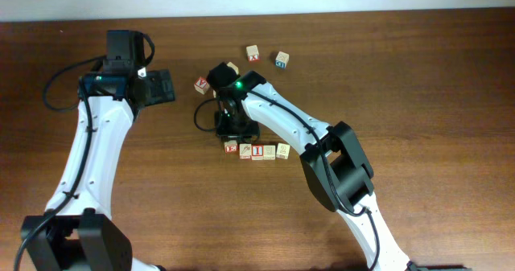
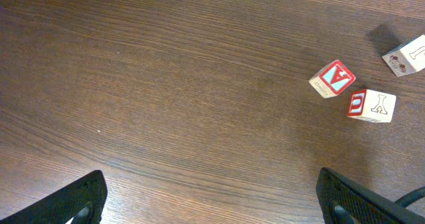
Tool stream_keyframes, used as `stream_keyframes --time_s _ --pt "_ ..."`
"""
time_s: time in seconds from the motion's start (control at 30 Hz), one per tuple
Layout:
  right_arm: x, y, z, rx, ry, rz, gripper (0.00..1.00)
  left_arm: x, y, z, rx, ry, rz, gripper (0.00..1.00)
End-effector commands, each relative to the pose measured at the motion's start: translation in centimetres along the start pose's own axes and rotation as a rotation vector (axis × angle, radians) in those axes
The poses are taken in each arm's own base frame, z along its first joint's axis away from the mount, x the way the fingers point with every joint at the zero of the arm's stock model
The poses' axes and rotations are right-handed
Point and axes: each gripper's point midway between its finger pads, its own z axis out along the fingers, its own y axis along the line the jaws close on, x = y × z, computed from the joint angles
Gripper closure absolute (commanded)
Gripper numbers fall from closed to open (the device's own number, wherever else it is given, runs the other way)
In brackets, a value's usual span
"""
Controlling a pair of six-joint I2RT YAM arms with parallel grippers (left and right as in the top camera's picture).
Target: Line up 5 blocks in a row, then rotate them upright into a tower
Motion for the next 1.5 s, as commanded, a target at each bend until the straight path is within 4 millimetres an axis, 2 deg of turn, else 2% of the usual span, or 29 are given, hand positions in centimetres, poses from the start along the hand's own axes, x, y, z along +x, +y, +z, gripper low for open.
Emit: stream_keyframes --time_s 0.0,0.07,0.13,0.2,0.23,0.27,0.3,0.33,0.37,0.4,0.43,0.47,0.5,0.53,0.6,0.67,1.0,1.03,1.07,1.1,1.13,1.17,1.2,1.23,1.27,1.3,1.33,1.37,1.47 --pt "2.0 -0.7 1.2 0.046 0.069 -0.012 0.67 -0.6 0.2 -0.4 -0.005 -0.017 -0.018 0.01" --pt "2.4 -0.6 1.3 0.052 0.08 -0.017 0.57 -0.6 0.2 -0.4 -0.005 -0.017 -0.018 0.01" --pt "2.4 -0.4 1.3 0.049 0.076 -0.025 0.54 -0.6 0.2 -0.4 -0.005 -0.017 -0.018 0.01" --pt "0.7 0.3 -0.3 0.038 0.015 -0.078 0.54 -0.6 0.2 -0.4 -0.005 -0.017 -0.017 0.01" --pt "-1.3 0.4 -3.6 0.076 -0.064 -0.085 0.53 -0.6 0.2 -0.4 -0.005 -0.017 -0.018 0.01" --pt "-2.6 0.9 -8.0 0.08 -0.126 -0.111 0.54 -0.6 0.2 -0.4 -0.005 -0.017 -0.018 0.01" --pt "-2.2 0.9 -10.0 0.091 -0.123 -0.163 0.55 -0.6 0.2 -0.4 -0.005 -0.017 -0.018 0.01" --pt "-1.8 0.5 -9.7 0.108 -0.102 -0.177 0.63 -0.6 0.2 -0.4 -0.005 -0.017 -0.018 0.01" --pt "-1.1 -0.4 -7.6 0.148 -0.067 -0.177 0.84 -0.6 0.2 -0.4 -0.005 -0.017 -0.018 0.01" --pt "0.0 -1.0 -6.3 0.164 -0.015 -0.172 0.96 -0.6 0.2 -0.4 -0.005 -0.017 -0.018 0.01" --pt "2.9 -1.3 -6.3 0.132 0.117 -0.142 0.96 -0.6 0.2 -0.4 -0.005 -0.017 -0.018 0.01" --pt "4.1 -1.7 -8.3 0.167 0.126 -0.145 0.96 -0.6 0.2 -0.4 -0.005 -0.018 -0.018 0.01" --pt "3.8 -1.5 -9.3 0.244 0.048 -0.183 0.96 -0.6 0.2 -0.4 -0.005 -0.017 -0.018 0.01" --pt "2.5 -0.5 -8.4 0.23 -0.02 -0.201 0.96 -0.6 0.2 -0.4 -0.005 -0.017 -0.017 0.01" --pt "-0.4 0.4 -4.0 0.164 -0.126 -0.222 0.96 -0.6 0.2 -0.4 -0.005 -0.017 -0.018 0.01" --pt "-0.5 0.3 -1.1 0.126 -0.13 -0.226 0.96 -0.6 0.2 -0.4 -0.005 -0.017 -0.018 0.01" --pt "2.1 -0.6 -0.7 0.132 -0.013 -0.208 0.96 -0.6 0.2 -0.4 -0.005 -0.017 -0.018 0.01" --pt "1.4 -0.5 -1.3 0.123 -0.032 -0.201 0.96 -0.6 0.2 -0.4 -0.005 -0.017 -0.018 0.01" --pt "-0.4 -0.3 -4.9 0.103 -0.077 -0.176 0.96 -0.6 0.2 -0.4 -0.005 -0.017 -0.018 0.01" --pt "-1.8 0.2 -11.9 0.067 -0.16 -0.162 0.96 -0.6 0.2 -0.4 -0.005 -0.017 -0.018 0.01" --pt "-1.0 0.5 -15.7 0.054 -0.192 -0.182 0.96 -0.6 0.2 -0.4 -0.005 -0.017 -0.018 0.01" --pt "0.7 0.4 -17.7 0.056 -0.185 -0.189 0.96 -0.6 0.2 -0.4 -0.005 -0.018 -0.018 0.01" --pt "2.2 0.3 -18.2 0.072 -0.152 -0.193 0.96 -0.6 0.2 -0.4 -0.005 -0.017 -0.017 0.01" --pt "3.8 0.5 -16.7 0.105 -0.091 -0.207 0.88 -0.6 0.2 -0.4 -0.005 -0.017 -0.018 0.01" --pt "5.0 0.5 -13.6 0.132 -0.032 -0.188 0.71 -0.6 0.2 -0.4 -0.005 -0.017 -0.018 0.01" --pt "6.1 -0.2 -10.3 0.161 0.017 -0.133 0.69 -0.6 0.2 -0.4 -0.005 -0.017 -0.018 0.01" --pt "7.0 -1.4 -6.6 0.18 0.057 -0.129 0.69 -0.6 0.2 -0.4 -0.005 -0.017 -0.018 0.01" --pt "7.3 -1.8 -4.7 0.182 0.066 -0.134 0.69 -0.6 0.2 -0.4 -0.005 -0.017 -0.018 0.01" --pt "9.2 -1.3 -1.9 0.207 0.077 -0.192 0.82 -0.6 0.2 -0.4 -0.005 -0.017 -0.018 0.01"
